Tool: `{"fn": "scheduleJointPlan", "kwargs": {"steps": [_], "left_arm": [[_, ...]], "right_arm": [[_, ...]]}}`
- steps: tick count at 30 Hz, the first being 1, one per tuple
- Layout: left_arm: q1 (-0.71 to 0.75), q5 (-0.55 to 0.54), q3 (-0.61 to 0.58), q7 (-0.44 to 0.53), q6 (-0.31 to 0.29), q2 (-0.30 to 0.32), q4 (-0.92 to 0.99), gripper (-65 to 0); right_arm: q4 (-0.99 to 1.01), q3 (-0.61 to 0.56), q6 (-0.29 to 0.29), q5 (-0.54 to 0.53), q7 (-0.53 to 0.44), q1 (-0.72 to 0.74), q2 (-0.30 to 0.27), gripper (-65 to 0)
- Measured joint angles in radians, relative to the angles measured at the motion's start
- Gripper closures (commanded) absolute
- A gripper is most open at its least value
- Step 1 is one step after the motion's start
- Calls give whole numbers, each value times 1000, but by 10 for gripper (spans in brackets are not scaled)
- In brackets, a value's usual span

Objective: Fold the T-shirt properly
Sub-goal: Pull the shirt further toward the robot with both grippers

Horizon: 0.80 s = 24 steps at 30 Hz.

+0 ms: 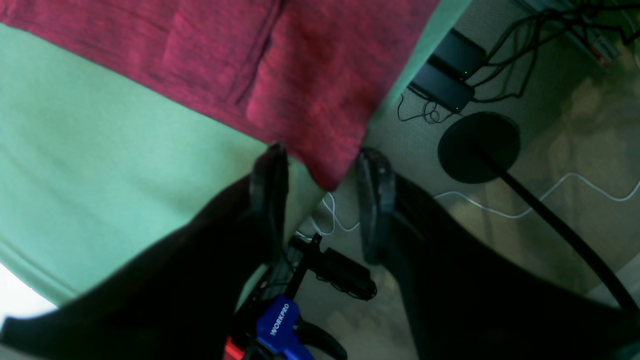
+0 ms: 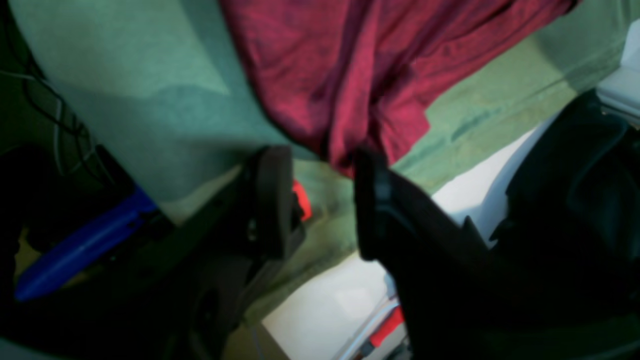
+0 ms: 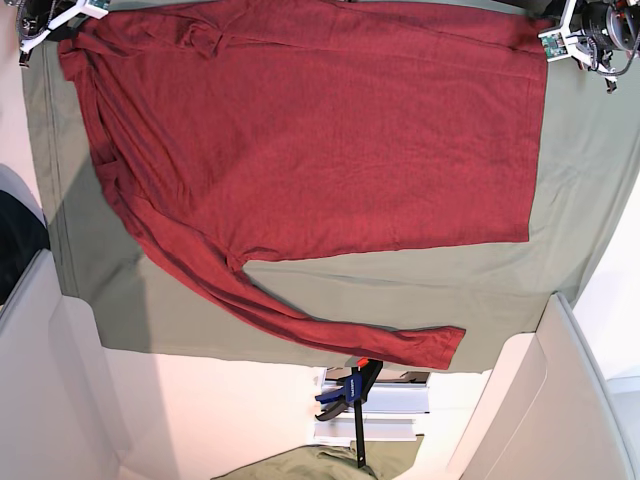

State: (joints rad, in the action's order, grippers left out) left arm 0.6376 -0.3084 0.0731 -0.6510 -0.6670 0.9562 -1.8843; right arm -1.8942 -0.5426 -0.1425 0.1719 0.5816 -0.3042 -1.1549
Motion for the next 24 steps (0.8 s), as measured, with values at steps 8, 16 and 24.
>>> {"fn": "scheduleJointPlan", "kwargs": {"steps": [8,16,24], "left_arm": [[0,-14,0,0,26,0,-5,-258],[0,-26,0,25,50,0,-109,-258],[-75,-24,0,83,57,1,-116,-258]], "right_arm": [[-45,6,0,-3,7,5,0,-217],[-115,171,1,-96,-16,22,11,-217],[133,270,-17,-348,-66,334,216,-217]]}}
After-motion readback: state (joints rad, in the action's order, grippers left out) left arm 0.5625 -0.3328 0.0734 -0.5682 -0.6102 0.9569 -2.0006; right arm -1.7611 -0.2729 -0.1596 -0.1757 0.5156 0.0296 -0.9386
